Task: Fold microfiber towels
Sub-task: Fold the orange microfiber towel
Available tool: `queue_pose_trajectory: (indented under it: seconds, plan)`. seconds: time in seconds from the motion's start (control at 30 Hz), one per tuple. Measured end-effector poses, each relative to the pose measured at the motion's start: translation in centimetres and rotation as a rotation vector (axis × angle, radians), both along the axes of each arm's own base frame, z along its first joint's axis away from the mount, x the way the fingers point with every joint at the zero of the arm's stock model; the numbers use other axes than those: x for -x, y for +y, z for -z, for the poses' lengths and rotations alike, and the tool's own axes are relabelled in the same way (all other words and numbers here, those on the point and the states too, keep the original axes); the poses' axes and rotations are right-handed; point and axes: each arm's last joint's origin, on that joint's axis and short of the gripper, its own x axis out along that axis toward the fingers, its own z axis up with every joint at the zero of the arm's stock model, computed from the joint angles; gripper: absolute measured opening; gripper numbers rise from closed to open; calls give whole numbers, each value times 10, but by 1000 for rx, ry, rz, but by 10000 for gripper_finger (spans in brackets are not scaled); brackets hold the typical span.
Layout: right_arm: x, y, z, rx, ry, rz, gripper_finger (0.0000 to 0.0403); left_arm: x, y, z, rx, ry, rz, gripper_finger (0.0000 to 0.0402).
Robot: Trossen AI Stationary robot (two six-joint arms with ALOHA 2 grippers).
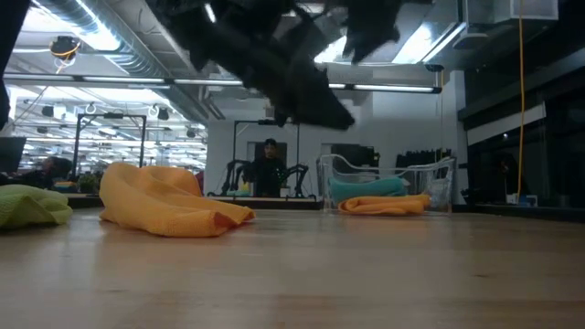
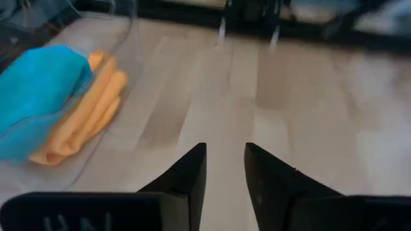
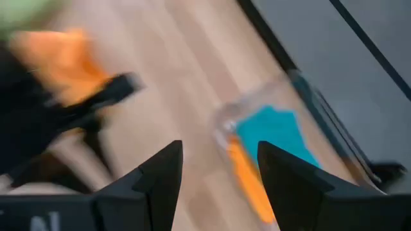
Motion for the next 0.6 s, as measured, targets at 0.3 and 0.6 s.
queue_pose_trajectory:
  seconds: [0.3, 0.6]
  plan:
    - [-1, 48, -10, -12, -65, -133, 204, 51, -23, -55, 126, 112, -16, 99]
    - [-8, 85, 26, -56, -15, -189, 204, 131, -42, -99, 150, 290, 34, 99]
